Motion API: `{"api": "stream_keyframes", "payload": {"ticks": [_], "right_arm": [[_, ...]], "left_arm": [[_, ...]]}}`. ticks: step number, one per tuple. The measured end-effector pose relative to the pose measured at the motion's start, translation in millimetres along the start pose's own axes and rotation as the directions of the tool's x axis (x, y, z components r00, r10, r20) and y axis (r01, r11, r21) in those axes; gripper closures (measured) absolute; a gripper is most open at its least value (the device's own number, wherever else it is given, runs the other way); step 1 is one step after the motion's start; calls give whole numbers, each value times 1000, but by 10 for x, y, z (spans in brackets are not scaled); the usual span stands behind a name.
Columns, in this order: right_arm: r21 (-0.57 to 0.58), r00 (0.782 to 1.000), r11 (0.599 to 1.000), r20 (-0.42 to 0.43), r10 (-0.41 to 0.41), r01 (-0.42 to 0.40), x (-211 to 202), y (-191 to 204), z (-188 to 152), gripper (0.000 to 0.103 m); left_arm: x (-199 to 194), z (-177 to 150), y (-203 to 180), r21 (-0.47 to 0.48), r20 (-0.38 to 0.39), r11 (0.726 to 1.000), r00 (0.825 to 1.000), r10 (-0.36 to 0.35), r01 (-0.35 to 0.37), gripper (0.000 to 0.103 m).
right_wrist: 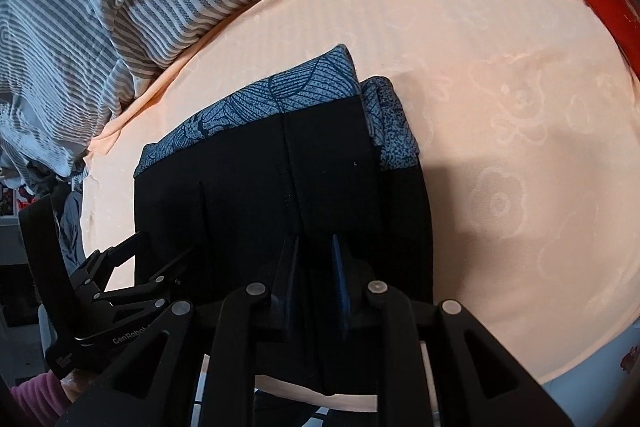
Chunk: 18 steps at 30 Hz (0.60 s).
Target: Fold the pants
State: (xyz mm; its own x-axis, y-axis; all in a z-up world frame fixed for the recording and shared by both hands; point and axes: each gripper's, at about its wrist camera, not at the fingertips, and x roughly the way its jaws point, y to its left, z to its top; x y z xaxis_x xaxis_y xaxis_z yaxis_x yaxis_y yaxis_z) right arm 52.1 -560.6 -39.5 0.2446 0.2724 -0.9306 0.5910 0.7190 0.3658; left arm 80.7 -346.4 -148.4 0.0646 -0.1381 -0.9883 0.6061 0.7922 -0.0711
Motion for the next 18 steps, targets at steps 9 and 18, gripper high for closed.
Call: {"api": "stream_keyframes", "payload": {"ticks": [9, 18], "right_arm": [[2, 1000, 1000, -2, -2, 2, 5, 4, 15, 84], [-11, 998, 998, 7, 67, -67, -29, 101, 14, 45]], "left_arm": [[65, 97, 23, -16, -54, 1000, 998, -20, 19, 1], [-38, 42, -37, -14, -25, 1000, 999, 26, -26, 1]]}}
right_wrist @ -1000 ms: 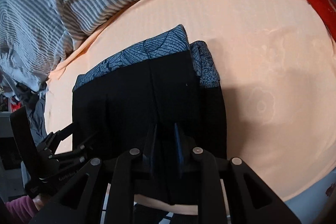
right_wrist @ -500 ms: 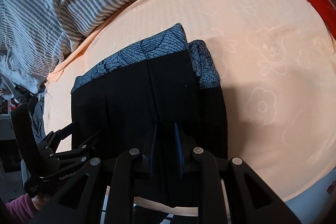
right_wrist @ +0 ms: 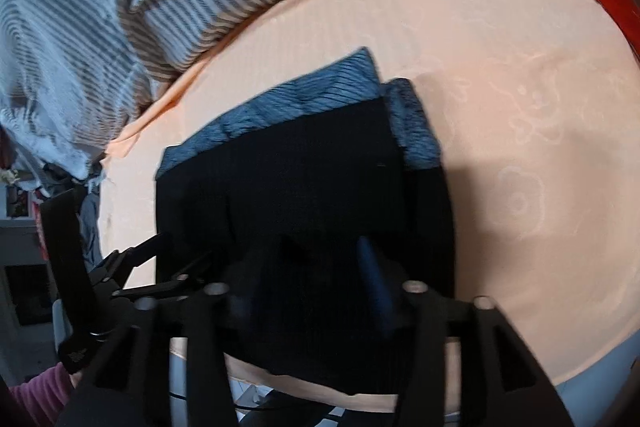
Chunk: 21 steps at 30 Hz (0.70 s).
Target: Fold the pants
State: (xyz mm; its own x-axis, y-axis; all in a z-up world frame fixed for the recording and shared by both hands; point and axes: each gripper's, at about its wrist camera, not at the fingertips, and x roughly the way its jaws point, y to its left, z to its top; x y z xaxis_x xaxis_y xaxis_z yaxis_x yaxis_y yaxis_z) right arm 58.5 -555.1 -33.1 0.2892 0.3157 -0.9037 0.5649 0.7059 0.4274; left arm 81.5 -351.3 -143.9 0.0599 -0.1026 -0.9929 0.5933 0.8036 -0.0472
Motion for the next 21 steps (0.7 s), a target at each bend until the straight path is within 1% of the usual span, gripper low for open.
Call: {"api": "stream_keyframes", "payload": {"ticks": [2, 6, 7, 9, 12, 15, 17, 21], "right_arm": [[-16, 1000, 1000, 1, -14, 14, -14, 67, -13, 40], [1, 1000, 1000, 3, -15, 15, -107, 127, -84, 33], [1, 1000, 1000, 5, -23, 23, -144, 141, -108, 27], [1, 998, 999, 10, -54, 54, -215, 165, -161, 19], [-11, 994, 994, 20, -108, 108, -317, 200, -253, 18], [-35, 981, 980, 29, -194, 195, -392, 271, -362, 0], [-55, 971, 970, 42, -235, 237, -427, 328, -451, 0], [-59, 961, 960, 42, -272, 274, -435, 392, -558, 0]], "left_arm": [[-59, -13, 13, -4, -1, 1000, 1000, 16, -16, 1], [-244, -94, 107, -9, 10, 1000, 1000, 26, -26, 1], [-301, -122, 122, -5, 15, 1000, 999, 29, -28, 1], [-423, -190, 93, 5, 31, 999, 998, 47, -47, 1], [-593, -332, 147, 17, 47, 996, 996, 82, -83, 1], [-718, -475, 176, 17, 42, 994, 994, 105, -106, 1], [-780, -575, 185, 14, 40, 993, 993, 112, -113, 1], [-848, -738, 179, 15, 30, 993, 992, 120, -120, 1]]}}
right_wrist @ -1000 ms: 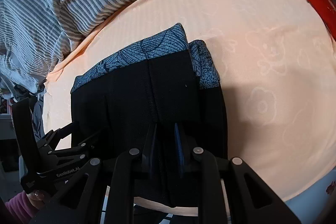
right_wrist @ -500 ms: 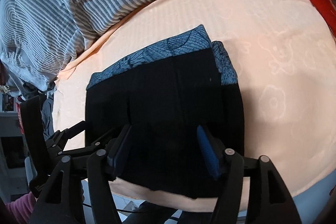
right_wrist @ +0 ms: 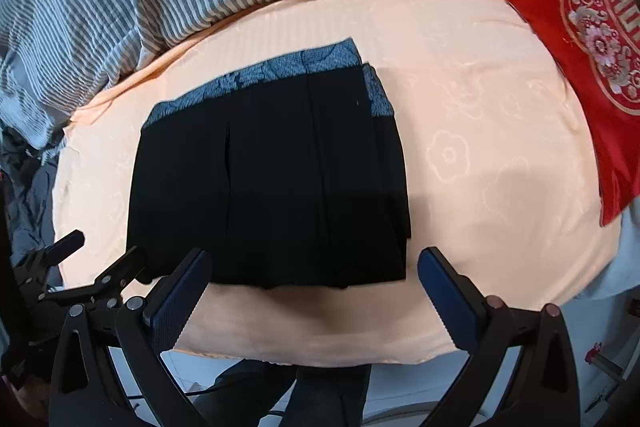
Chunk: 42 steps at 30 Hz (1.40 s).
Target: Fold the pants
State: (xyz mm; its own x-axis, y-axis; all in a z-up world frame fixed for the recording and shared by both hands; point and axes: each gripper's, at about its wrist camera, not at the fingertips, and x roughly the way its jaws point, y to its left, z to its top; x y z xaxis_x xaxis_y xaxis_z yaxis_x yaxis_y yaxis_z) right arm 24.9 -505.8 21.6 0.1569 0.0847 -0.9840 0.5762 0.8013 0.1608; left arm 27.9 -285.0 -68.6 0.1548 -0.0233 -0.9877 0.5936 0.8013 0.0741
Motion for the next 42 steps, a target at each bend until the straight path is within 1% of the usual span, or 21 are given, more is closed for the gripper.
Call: {"api": "stream_keyframes", "payload": {"ticks": [4, 8, 12, 20, 37, 42], "right_arm": [[3, 1000, 1000, -2, -24, 24, -9, 64, -91, 0], [-15, 999, 999, 3, -45, 45, -35, 123, -132, 0], [-33, 997, 997, 8, -70, 70, -45, 176, -153, 0], [-24, 997, 997, 5, -71, 71, -47, 185, -179, 0], [-24, 997, 997, 2, -72, 72, -25, 196, -176, 0], [-28, 997, 997, 1, -71, 71, -21, 196, -168, 0]], "left_arm": [[5, -67, -36, 2, -8, 1000, 1000, 7, -7, 1], [18, -125, 4, -18, -26, 1000, 1000, 5, -5, 1], [14, -124, 23, -20, -19, 1000, 1000, 9, -9, 1], [19, -88, 31, -22, -7, 1000, 1000, -3, 3, 1], [12, -133, -41, -1, -9, 1000, 1000, -24, 24, 1], [19, -128, -41, -8, -11, 1000, 1000, -24, 24, 1]]}}
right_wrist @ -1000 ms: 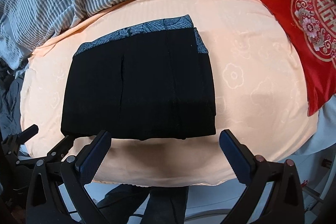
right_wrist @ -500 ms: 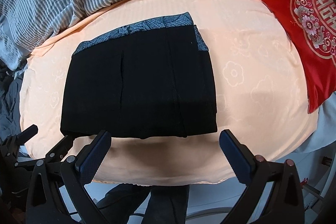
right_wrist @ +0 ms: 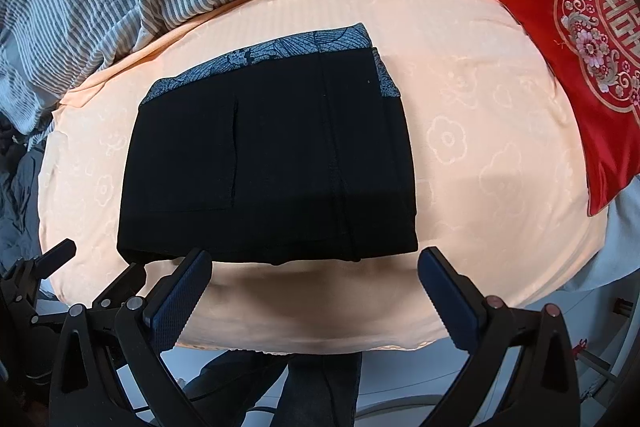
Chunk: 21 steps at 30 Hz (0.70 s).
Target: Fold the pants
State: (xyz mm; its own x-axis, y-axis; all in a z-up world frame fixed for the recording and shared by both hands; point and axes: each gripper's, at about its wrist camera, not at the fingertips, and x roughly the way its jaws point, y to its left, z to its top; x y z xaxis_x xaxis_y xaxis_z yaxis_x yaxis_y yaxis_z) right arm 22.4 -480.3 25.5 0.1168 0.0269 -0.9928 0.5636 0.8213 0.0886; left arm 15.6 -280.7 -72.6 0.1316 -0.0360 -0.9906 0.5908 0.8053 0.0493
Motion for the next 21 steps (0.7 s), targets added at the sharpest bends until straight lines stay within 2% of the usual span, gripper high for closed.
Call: {"api": "stream_keyframes", "payload": {"ticks": [21], "right_arm": [[-10, 1000, 1000, -15, -7, 6, 50, 82, -18, 0]], "left_arm": [[55, -6, 33, -26, -18, 1000, 1000, -17, 16, 1]]}}
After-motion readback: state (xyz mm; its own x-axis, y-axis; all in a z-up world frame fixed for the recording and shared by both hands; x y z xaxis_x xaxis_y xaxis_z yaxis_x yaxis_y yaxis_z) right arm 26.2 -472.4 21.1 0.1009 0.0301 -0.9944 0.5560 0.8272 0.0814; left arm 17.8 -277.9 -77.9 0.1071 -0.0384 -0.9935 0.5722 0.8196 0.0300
